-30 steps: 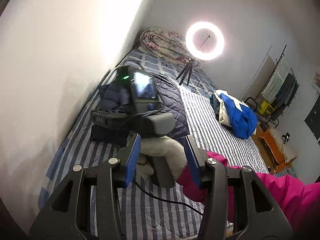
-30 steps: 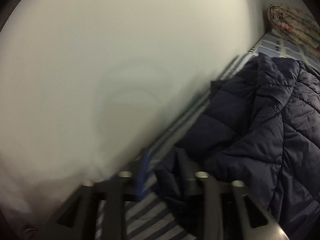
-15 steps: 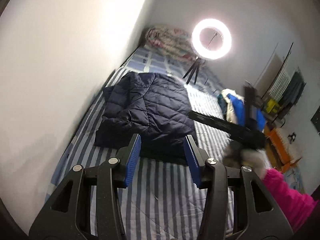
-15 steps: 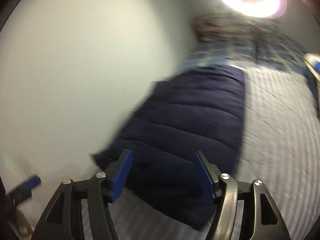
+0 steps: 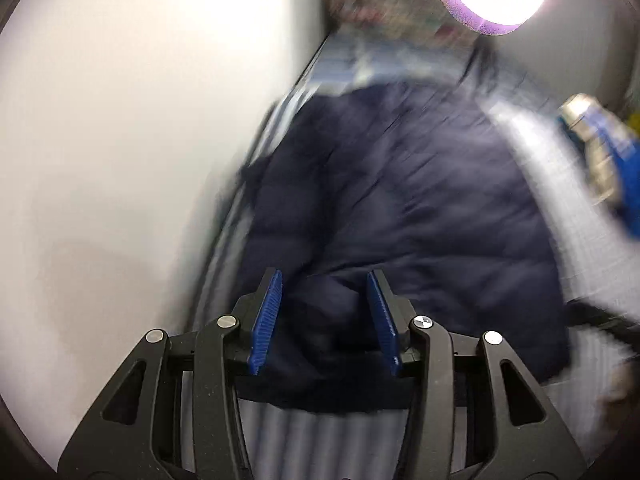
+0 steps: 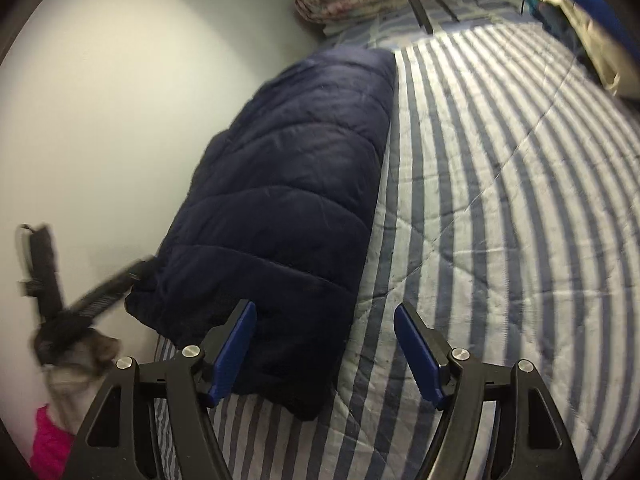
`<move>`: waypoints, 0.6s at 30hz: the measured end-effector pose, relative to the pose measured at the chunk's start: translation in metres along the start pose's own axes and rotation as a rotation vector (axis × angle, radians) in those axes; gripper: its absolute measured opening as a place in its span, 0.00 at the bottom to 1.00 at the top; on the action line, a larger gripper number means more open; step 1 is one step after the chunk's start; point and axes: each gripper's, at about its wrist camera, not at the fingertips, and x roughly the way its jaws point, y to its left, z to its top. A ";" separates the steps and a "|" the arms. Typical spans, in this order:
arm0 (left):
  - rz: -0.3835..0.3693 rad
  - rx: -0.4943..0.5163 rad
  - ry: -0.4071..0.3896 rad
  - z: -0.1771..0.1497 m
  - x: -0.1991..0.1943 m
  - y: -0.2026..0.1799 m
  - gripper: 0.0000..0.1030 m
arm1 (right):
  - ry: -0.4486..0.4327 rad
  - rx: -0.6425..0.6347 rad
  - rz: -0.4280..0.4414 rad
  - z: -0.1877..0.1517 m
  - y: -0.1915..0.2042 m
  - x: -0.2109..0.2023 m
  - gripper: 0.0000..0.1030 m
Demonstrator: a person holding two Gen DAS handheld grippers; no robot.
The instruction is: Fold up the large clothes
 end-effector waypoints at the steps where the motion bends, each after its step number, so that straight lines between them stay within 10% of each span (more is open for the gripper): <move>1: 0.036 0.023 0.011 -0.003 0.010 0.000 0.45 | 0.012 0.003 0.014 -0.001 -0.001 0.007 0.72; 7: 0.093 0.067 0.024 -0.012 0.029 0.006 0.45 | 0.058 0.025 0.113 -0.002 0.006 0.042 0.73; 18: 0.030 0.013 0.054 -0.023 0.026 0.013 0.45 | 0.137 -0.084 0.065 0.012 0.048 0.038 0.20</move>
